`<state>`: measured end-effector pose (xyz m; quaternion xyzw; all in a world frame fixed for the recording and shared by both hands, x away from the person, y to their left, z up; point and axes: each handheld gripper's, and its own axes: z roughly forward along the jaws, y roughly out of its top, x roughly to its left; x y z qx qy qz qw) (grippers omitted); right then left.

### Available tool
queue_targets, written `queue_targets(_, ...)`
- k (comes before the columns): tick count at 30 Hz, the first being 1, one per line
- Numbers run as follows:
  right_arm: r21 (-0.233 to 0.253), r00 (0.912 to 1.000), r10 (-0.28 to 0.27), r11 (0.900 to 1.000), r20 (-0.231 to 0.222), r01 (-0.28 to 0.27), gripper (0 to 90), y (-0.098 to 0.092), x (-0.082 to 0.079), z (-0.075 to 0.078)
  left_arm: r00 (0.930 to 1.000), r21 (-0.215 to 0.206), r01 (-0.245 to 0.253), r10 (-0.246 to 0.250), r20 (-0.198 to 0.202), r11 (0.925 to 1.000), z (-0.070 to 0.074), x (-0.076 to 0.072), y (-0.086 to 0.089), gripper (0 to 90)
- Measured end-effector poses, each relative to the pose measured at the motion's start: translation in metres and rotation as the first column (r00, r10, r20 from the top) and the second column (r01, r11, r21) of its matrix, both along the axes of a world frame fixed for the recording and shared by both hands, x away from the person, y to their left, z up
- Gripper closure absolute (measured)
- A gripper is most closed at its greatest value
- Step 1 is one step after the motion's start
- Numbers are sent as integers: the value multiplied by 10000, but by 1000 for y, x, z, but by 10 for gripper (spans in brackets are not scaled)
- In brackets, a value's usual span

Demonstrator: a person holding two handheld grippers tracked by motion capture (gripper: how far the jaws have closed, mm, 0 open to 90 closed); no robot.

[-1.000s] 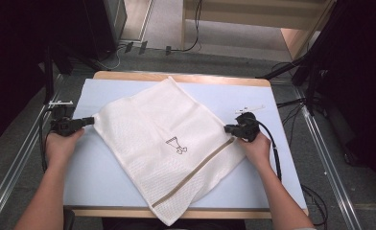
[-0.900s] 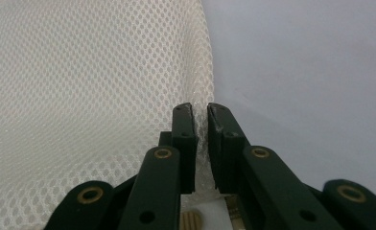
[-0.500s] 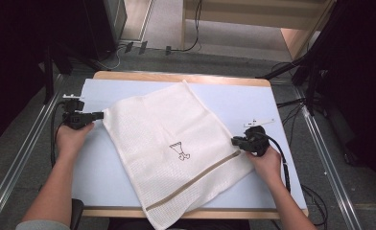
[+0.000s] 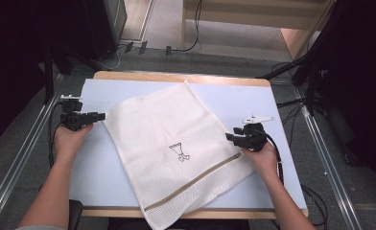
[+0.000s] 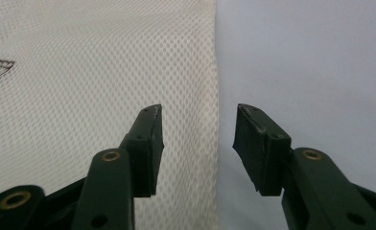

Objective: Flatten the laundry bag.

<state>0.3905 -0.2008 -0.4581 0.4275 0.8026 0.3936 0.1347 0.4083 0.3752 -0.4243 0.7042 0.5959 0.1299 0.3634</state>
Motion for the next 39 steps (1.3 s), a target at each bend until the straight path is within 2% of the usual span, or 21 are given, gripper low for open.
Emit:
queue_targets(5, 218, 9999, -85, 9997, 121, 82, 513, 9, 13, -2, 10000, 120, 10, -11, 41, 9999, 2, -11, -1, 531)
queue_targets(6, 233, 9999, -89, 9997, 60, 88, 509, 11, 15, -2, 10000, -20, 40, -40, 0, 10000, 1, -13, 0, 525)
queue_targets(9, 161, 9998, -135, 9998, -174, 138, 504, 16, 22, 0, 10000, -70, 33, -33, -63, 10000, 1, -18, -2, 500)
queue_targets(12, 438, 9992, -172, 9989, -351, 188, 465, 20, 27, 3, 9998, 113, 174, -173, -50, 9998, 3, -26, -5, 487)
queue_targets(17, 348, 9996, -107, 9993, 269, 97, 436, 30, 35, 6, 9997, 233, 256, -256, 13, 9994, 5, -38, -11, 478)
queue_targets(18, 328, 9997, -116, 9994, 209, 110, 434, 31, 37, 6, 9997, 185, 234, -235, 37, 9996, 5, -40, -12, 477)
queue_targets(20, 244, 9998, -141, 9996, 103, 138, 434, 35, 43, 5, 9997, 93, 224, -224, -4, 9997, 6, -46, -14, 472)
queue_targets(23, 296, 9997, -128, 9995, 192, 122, 433, 41, 50, 3, 9996, -116, 279, -280, -69, 9995, 5, -57, -18, 461)
queue_targets(27, -102, 9999, -105, 9999, 57, 105, 429, 49, 60, -2, 9983, 104, 494, -491, -314, 9987, 2, -71, -28, 463)
queue_targets(33, -96, 9999, -25, 10000, -145, 24, 436, 52, 65, -4, 9968, 150, 650, -642, -480, 9978, -2, -82, -41, 462)
queue_targets(37, -118, 9994, 112, 9999, -336, -116, 444, 53, 67, -8, 9947, -282, 776, -793, -660, 9966, -7, -87, -50, 462)
queue_targets(39, -164, 9991, 114, 9998, -417, -121, 447, 55, 68, -9, 9923, -9, 948, -946, -799, 9955, -10, -88, -57, 461)
